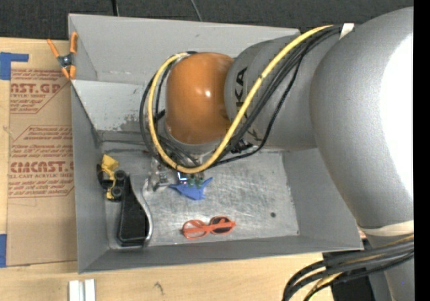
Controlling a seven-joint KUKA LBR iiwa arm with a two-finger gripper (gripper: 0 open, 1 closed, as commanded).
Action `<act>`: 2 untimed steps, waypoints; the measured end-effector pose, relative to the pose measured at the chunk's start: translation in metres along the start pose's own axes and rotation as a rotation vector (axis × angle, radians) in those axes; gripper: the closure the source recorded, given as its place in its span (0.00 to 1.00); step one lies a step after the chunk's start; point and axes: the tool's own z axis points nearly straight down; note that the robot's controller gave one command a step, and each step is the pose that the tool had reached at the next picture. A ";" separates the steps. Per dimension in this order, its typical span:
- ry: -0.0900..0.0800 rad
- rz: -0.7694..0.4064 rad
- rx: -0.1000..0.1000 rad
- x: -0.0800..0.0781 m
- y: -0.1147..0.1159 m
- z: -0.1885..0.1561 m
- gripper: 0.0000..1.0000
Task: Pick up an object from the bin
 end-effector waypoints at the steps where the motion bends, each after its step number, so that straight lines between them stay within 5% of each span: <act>1: 0.007 0.212 0.003 0.035 -0.041 0.053 0.00; 2: 0.005 0.211 0.001 0.034 -0.040 0.052 0.00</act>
Offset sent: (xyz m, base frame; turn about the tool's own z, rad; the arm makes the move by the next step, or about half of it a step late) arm 0.0000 0.0000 0.0000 0.0000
